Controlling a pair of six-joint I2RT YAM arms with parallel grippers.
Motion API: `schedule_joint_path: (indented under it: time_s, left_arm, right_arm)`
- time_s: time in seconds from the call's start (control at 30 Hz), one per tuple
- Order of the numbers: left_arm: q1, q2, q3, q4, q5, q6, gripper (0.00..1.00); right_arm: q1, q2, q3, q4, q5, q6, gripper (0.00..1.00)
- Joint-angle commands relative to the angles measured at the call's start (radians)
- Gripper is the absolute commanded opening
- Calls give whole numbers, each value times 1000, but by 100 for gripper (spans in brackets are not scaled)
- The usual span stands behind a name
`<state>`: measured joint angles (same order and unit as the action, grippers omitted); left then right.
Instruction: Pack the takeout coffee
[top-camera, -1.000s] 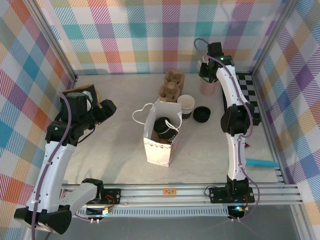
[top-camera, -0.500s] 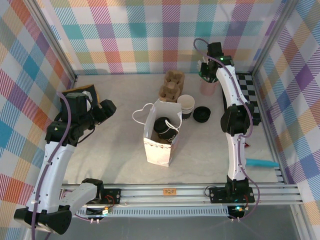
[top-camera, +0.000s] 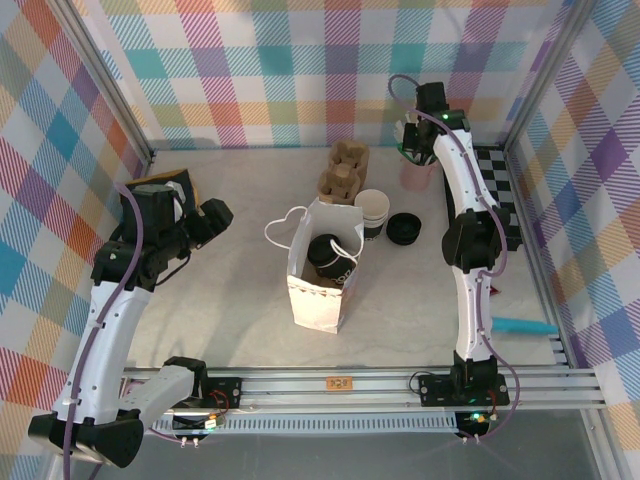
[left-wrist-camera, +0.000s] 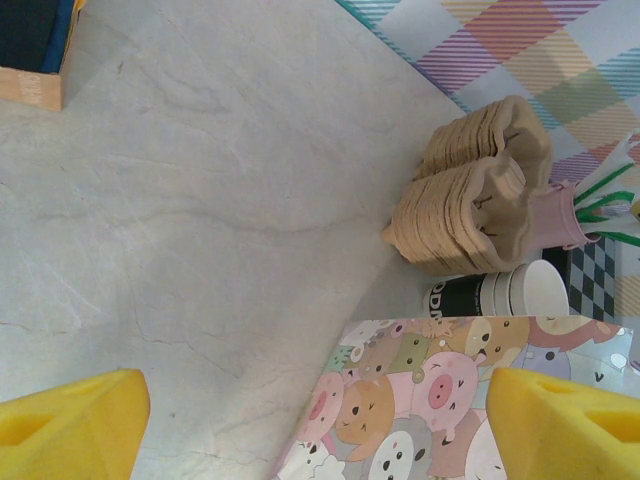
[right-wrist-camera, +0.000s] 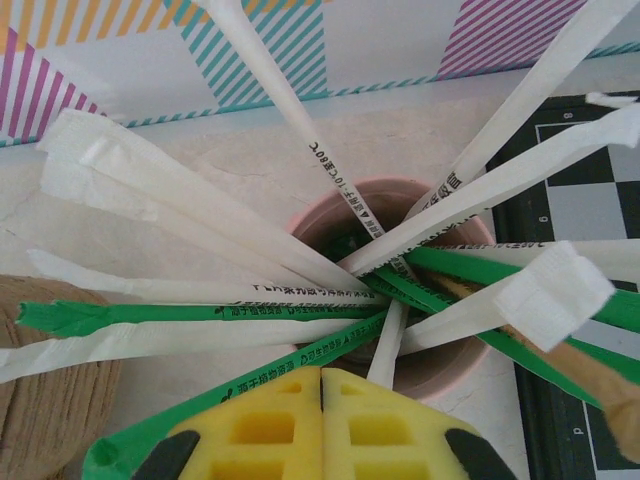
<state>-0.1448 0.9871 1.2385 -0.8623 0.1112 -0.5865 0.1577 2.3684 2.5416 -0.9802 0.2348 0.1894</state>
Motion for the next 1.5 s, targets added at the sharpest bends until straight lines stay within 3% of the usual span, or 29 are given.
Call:
schedule_joint_path:
  time_s: [0.0, 0.3, 1.13, 1.47]
  left_arm:
    - [12, -2, 11, 23, 7, 7, 87]
    - [12, -13, 7, 27, 10, 8, 87]
    - [11, -35, 4, 43, 20, 8, 87]
    - [11, -8, 13, 72, 25, 9, 87]
  right_arm:
    - [-1, -71, 31, -8, 16, -10, 7]
    - [3, -125, 21, -14, 24, -16, 0]
    - [12, -257, 27, -20, -43, -8, 0]
    - [56, -380, 26, -114, -97, 7, 0]
